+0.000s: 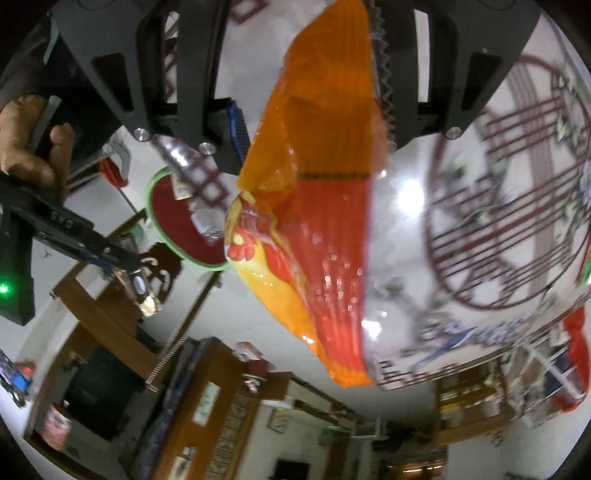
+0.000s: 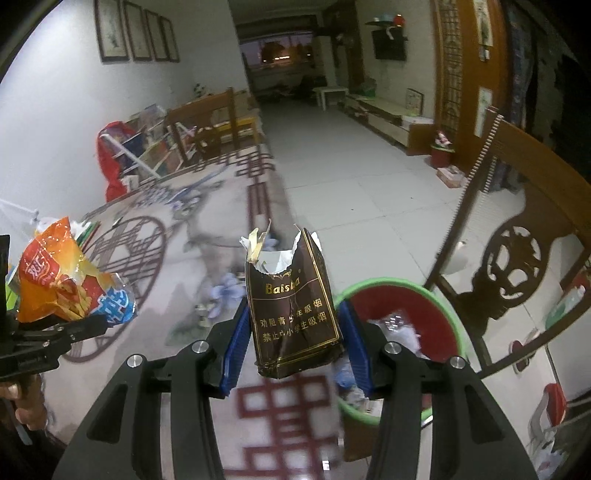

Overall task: Collect trash
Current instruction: 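Carry the cigarette pack and orange snack bag over the red bin with both grippers, then open both grippers over the red bin to drop the pack and bag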

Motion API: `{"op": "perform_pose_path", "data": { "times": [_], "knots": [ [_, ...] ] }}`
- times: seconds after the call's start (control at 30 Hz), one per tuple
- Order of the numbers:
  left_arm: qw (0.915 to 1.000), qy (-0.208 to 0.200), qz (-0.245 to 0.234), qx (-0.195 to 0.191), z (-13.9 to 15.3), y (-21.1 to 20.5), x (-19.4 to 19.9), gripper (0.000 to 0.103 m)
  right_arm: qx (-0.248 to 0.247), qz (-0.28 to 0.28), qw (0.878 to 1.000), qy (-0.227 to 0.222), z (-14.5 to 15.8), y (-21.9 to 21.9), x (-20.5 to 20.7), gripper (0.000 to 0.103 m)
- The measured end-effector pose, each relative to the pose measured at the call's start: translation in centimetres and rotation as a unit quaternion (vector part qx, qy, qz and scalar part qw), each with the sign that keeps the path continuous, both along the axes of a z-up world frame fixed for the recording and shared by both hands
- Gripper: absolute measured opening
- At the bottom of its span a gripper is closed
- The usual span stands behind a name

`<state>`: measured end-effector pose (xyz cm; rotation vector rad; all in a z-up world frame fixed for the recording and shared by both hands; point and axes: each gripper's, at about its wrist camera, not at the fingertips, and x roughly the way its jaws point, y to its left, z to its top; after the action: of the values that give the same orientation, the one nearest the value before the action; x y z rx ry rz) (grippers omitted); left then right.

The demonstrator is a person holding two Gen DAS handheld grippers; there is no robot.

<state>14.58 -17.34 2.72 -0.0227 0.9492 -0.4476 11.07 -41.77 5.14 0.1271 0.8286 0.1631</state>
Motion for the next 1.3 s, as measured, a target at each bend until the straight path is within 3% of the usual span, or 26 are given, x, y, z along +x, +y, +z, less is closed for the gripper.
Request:
{"op": "perform_pose_path", "data": {
  "times": [0.3,0.63,1.03,1.1,1.17,1.2,1.27,1.3],
  "knots": [
    [0.9961,0.007,-0.087,-0.014,-0.3,-8.5,1.9,0.043,0.003,-0.050,0.999,0.008,-0.7,-6.3,0.1,0.046],
    [0.9886,0.023,-0.149,-0.004,-1.5,-16.2,3.2,0.043,0.014,-0.096,0.995,0.025,-2.5,-11.9,1.1,0.046],
    [0.9793,0.065,-0.187,0.043,-5.3,-20.7,4.0,0.044,0.039,-0.109,0.991,0.061,-5.4,-13.5,2.7,0.048],
    [0.9797,0.071,-0.183,0.043,-5.5,-20.8,4.3,0.049,0.039,-0.109,0.991,0.060,-5.4,-13.4,2.8,0.050],
    [0.9811,0.068,-0.176,0.041,-5.3,-20.9,4.5,0.061,0.043,-0.114,0.991,0.057,-5.3,-13.4,2.8,0.066],
    [0.9816,0.066,-0.175,0.041,-5.2,-20.8,4.5,0.063,0.043,-0.117,0.991,0.053,-5.2,-13.4,2.8,0.069],
    [0.9820,0.061,-0.173,0.043,-5.0,-20.5,4.4,0.078,0.039,-0.118,0.991,0.048,-5.0,-13.3,2.7,0.076],
    [0.9822,0.057,-0.173,0.047,-4.9,-20.3,4.2,0.082,0.038,-0.120,0.991,0.046,-4.9,-13.3,2.6,0.084]
  ]
}}
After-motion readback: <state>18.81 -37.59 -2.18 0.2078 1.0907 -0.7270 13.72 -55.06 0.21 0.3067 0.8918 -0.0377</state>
